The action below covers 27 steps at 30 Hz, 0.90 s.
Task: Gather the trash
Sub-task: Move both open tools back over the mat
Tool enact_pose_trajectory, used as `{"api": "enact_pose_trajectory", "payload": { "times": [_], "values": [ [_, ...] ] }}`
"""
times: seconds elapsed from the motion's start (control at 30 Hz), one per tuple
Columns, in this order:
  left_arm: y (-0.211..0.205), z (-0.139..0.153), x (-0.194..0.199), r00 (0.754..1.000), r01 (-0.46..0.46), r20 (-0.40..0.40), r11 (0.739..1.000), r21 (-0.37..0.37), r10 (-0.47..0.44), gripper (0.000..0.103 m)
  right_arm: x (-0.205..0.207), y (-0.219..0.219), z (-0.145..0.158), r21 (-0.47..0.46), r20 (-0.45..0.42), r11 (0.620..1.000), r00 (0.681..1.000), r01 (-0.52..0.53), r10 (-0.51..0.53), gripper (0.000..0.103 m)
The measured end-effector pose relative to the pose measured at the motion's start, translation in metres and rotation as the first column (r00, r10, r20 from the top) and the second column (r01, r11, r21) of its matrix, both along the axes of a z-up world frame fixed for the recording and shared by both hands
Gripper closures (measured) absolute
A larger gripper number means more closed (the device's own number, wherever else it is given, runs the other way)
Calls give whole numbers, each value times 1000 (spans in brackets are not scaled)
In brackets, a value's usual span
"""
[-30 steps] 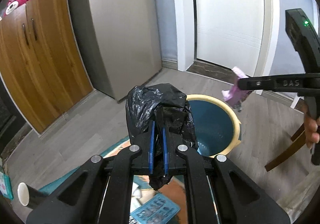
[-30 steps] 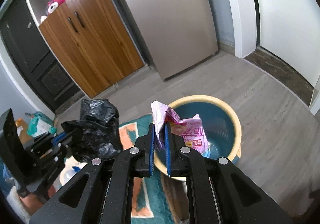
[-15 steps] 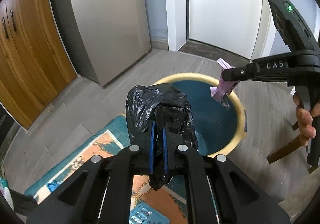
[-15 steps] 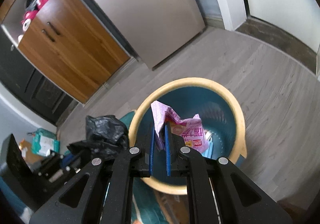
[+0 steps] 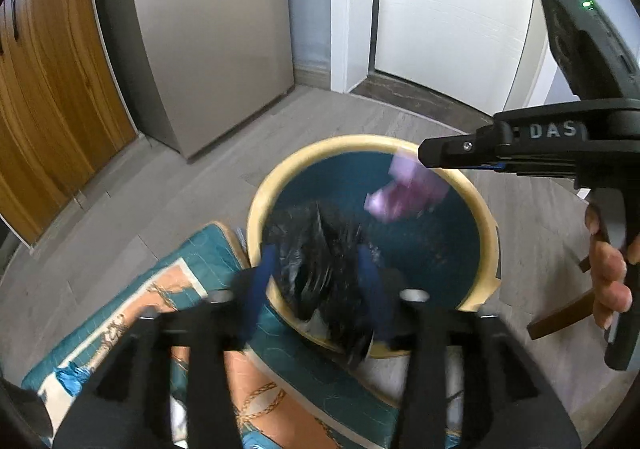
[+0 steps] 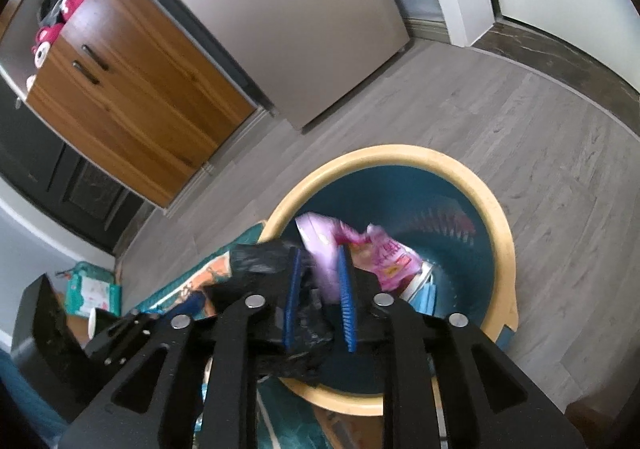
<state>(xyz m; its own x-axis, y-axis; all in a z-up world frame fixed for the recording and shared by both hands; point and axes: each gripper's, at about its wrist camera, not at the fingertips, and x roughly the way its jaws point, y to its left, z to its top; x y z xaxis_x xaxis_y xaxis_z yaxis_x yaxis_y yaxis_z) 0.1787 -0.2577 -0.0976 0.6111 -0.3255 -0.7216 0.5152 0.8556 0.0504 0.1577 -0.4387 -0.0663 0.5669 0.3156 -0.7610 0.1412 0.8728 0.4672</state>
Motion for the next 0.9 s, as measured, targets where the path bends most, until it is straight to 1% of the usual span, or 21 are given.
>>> {"api": "enact_pose_trajectory", "payload": {
  "times": [0.07,0.1,0.13,0.17,0.2,0.23,0.27,0.3,0.33,0.4,0.5,0.57,0.7,0.9],
  "values": [
    [3,5,-4,1000,0,15,1000,4,0,49,-1,-2,2,0,4,1000,1000,15,-15,71],
    [4,7,-6,1000,-1,19,1000,5,1,47,-2,-3,6,3,12,1000,1000,28,-28,69],
    [8,11,-9,1000,-3,27,1000,3,3,40,-2,-4,9,7,19,999,999,34,-34,68],
    [10,14,-12,999,-7,37,1000,2,7,36,-5,-3,14,12,35,999,999,41,-42,63],
    [14,17,-16,999,-12,47,1000,2,12,29,-7,-1,18,7,46,999,998,44,-44,54],
    [18,22,-21,998,-18,61,1000,1,18,23,-9,1,22,-4,55,999,997,45,-45,49],
    [22,25,-25,997,-26,74,1000,2,25,20,-11,3,26,-16,64,999,997,45,-44,40],
    [28,31,-32,995,-36,93,999,0,36,13,-16,7,32,-36,75,998,996,44,-42,31],
    [31,36,-34,993,-44,106,999,-3,45,8,-18,7,34,-47,79,998,996,45,-42,26],
    [39,44,-44,990,-54,129,998,-18,56,6,-27,12,43,-65,98,997,994,49,-42,12],
    [54,59,-58,987,-58,149,997,-47,64,6,-40,18,60,-87,135,994,989,67,-55,6],
    [61,66,-65,984,-60,162,997,-53,67,6,-50,22,71,-100,158,991,985,93,-77,5],
    [76,77,-80,981,-64,182,997,-46,72,6,-67,31,83,-141,176,982,979,128,-103,5],
    [102,89,-103,974,-99,199,994,-38,105,6,-85,53,99,-181,190,975,977,132,-97,5]
  ]
}}
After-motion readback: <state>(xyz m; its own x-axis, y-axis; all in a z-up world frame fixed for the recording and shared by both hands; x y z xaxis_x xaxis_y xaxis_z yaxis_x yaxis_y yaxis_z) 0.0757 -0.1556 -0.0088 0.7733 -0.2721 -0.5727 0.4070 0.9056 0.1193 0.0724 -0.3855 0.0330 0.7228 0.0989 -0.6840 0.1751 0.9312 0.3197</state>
